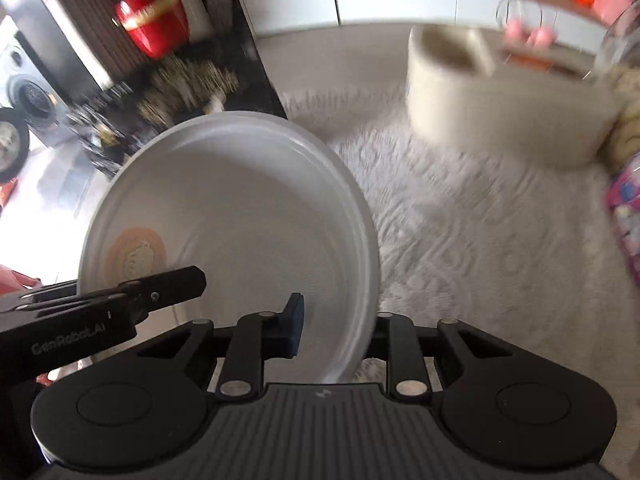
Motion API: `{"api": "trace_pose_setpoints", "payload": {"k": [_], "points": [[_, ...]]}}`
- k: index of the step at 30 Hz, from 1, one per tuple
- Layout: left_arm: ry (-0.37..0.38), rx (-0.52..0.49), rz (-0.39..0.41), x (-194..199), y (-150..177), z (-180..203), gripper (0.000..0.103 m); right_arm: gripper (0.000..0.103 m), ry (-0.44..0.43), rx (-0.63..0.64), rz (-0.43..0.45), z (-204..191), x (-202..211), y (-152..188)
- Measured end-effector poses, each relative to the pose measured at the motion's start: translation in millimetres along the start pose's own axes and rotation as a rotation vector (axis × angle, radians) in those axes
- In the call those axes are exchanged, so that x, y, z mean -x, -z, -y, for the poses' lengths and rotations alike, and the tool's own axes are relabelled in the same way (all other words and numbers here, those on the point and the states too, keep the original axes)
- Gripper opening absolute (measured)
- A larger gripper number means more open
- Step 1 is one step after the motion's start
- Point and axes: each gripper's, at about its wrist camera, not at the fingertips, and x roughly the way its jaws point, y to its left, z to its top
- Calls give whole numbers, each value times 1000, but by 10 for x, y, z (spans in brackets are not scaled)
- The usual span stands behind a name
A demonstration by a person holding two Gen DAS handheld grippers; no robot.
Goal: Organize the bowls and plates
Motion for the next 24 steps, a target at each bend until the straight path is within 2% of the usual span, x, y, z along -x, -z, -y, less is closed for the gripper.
{"api": "trace_pose_setpoints", "payload": {"k": [3,6,9,13,17,19,21,22,24], "points": [[55,-38,15,269,80,313,26,23,3,22,69,115,482,143],[71,-122,14,436,223,729,26,23,12,36,126,304,869,344],[65,-184,-22,435,415,1147,28,23,37,28,150,530,1104,556],[55,-225,-99,213,638,1536,28,24,75,-14,141,886,1217,831],[35,-257,-174,-145,818,1650,26,24,102,-39,86,1201,1043,1048],[9,-231,-193,-258,869,1590,23,24,99,-61,51,1314,908,1147],[-21,-210,-183,-232,880,1535,23,24,98,-66,53,1382,836,1205],[-33,-213,-167,-200,856,1489,26,24,98,-59,68,1402,831,1224],[-40,-219,-133,-104,842,1453,24,24,110,-50,97,1408,842,1237]]}}
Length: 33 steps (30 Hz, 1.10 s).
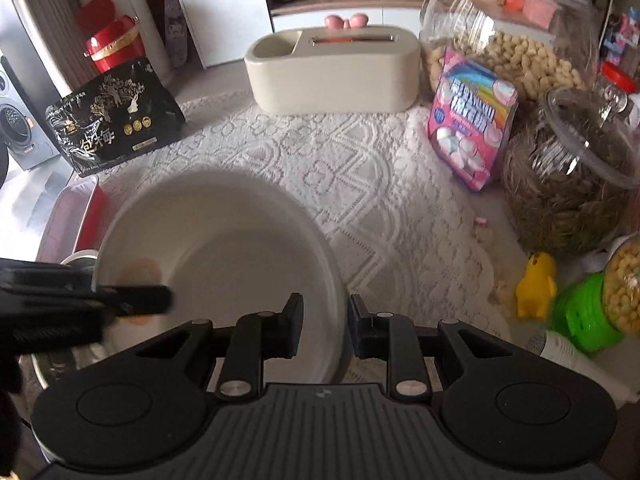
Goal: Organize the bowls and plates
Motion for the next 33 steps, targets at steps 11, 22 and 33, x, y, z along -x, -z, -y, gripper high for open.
{"api": "trace_pose_setpoints", "payload": {"k": [11,22,33], "points": [[-65,-24,50,66,145,-68,27,31,24,3,8,-12,-55,40],[-39,4,49,28,191,-59,25,36,3,0,-14,21,-215,129],[-19,171,61,-142,273,-177,28,47,-142,145,49,2,-507,39]]}}
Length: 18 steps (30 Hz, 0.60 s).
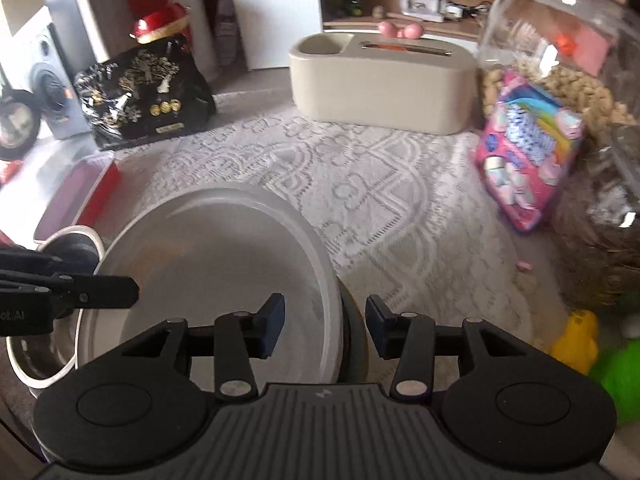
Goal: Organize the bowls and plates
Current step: 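Grip the rim of the stacked bowls with both grippers and lift them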
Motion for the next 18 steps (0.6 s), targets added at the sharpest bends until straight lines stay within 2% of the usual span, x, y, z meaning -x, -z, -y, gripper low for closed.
{"api": "trace_pose_setpoints", "payload": {"k": [2,5,12,18], "points": [[-1,50,3,-15,59,-27,30,51,-52,-11,20,77,-29,39],[-23,74,13,-38,150,32,30,53,-89,-6,-16,110,-60,33],[-63,110,-4,-165,244,149,34,54,-110,-72,-69,229,-169,19],[-86,111,14,-149,320,218,38,58,-158,-134,-113,304,-168,179]]}}
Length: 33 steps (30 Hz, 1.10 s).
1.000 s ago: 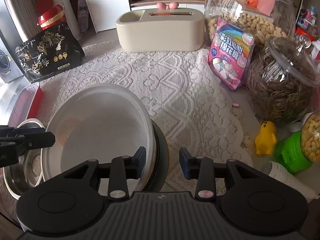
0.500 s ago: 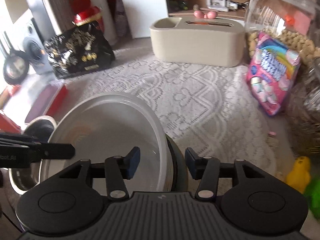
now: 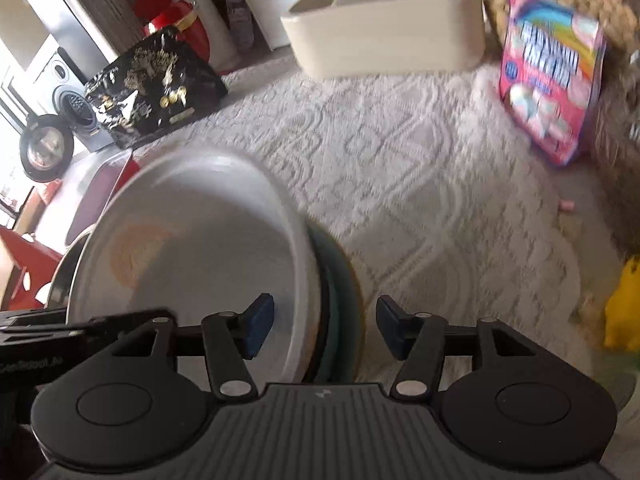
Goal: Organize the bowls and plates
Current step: 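Grip the rim of the stacked bowls with both grippers and lift them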
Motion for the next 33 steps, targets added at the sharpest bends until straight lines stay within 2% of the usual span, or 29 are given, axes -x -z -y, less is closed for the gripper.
{"api": "trace_pose_setpoints", "payload": {"k": [5,12,19,21,27,30,33], "points": [[-1,5,-3,57,67,12,38,58,18,2,6,-75,71,76],[2,-4,-13,20,83,23,40,61,0,5,-18,-166,6,168],[60,11,-29,3,49,-68,41,61,-1,-59,22,-47,40,75],[57,15,-37,-35,34,-60,41,61,-15,-83,18,3,35,43],[33,3,-50,-144,27,-9,42,62,-111,-132,-64,55,-78,54],[19,5,-53,-162,44,18,41,61,-73,-91,-57,-28,-65,86],[15,13,-51,-126,58,12,41,61,-73,-90,-57,-44,-53,112]]}}
